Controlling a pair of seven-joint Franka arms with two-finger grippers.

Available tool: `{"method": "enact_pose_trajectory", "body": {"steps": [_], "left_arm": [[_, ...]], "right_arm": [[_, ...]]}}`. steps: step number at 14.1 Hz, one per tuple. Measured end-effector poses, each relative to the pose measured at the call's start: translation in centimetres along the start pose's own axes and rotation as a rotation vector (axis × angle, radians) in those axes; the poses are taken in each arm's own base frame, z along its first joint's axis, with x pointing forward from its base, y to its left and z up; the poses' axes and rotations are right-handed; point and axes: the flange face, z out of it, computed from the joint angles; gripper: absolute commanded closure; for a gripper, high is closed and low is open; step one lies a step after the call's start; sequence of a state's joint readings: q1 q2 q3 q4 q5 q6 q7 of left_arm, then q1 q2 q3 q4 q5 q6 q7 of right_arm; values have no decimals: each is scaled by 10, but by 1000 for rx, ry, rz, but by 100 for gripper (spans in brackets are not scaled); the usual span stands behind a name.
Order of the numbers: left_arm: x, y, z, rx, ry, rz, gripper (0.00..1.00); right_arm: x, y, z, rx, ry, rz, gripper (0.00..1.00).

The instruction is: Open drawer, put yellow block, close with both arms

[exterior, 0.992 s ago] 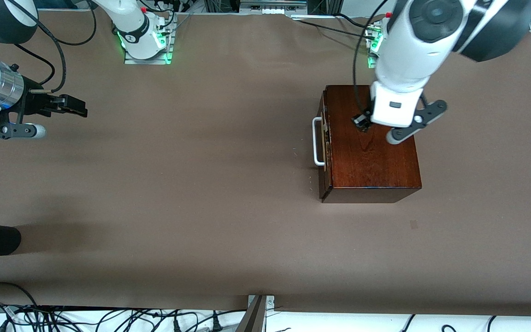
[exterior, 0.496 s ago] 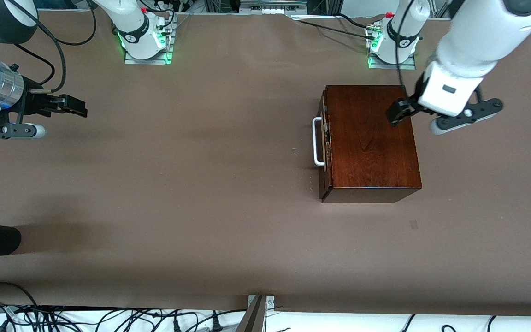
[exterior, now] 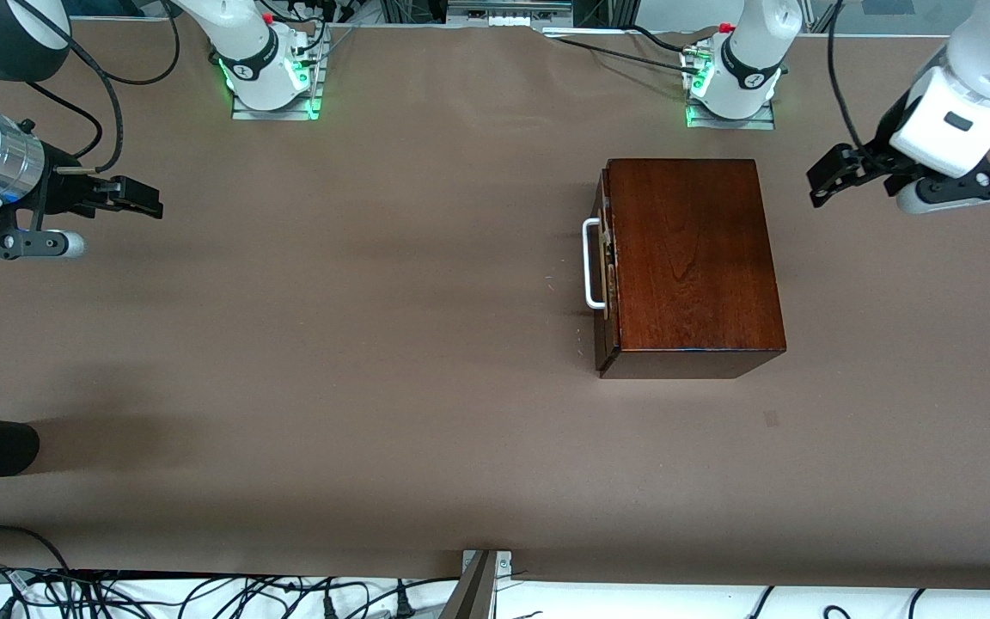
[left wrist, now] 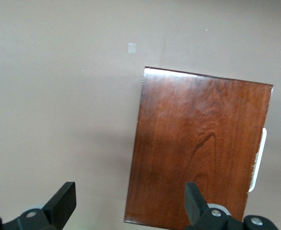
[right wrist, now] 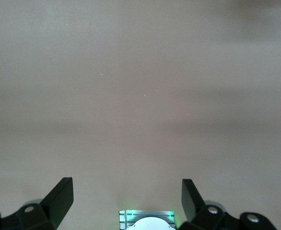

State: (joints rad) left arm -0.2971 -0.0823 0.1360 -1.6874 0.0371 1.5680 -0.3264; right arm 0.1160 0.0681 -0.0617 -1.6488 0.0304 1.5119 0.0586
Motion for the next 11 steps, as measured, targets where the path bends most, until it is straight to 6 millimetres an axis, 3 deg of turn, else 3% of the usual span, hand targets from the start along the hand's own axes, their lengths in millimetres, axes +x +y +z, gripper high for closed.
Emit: {"method": "enact_pose_trajectory", "body": {"steps": [4,11], "left_arm": [[-10,-9,4,-8,2,33,0],[-4,-25,3,-15,17,49,0]], "right_arm": [[0,-1,0,0,0,-1,0],[0,-4,0,-1,-1,-7,0]]}}
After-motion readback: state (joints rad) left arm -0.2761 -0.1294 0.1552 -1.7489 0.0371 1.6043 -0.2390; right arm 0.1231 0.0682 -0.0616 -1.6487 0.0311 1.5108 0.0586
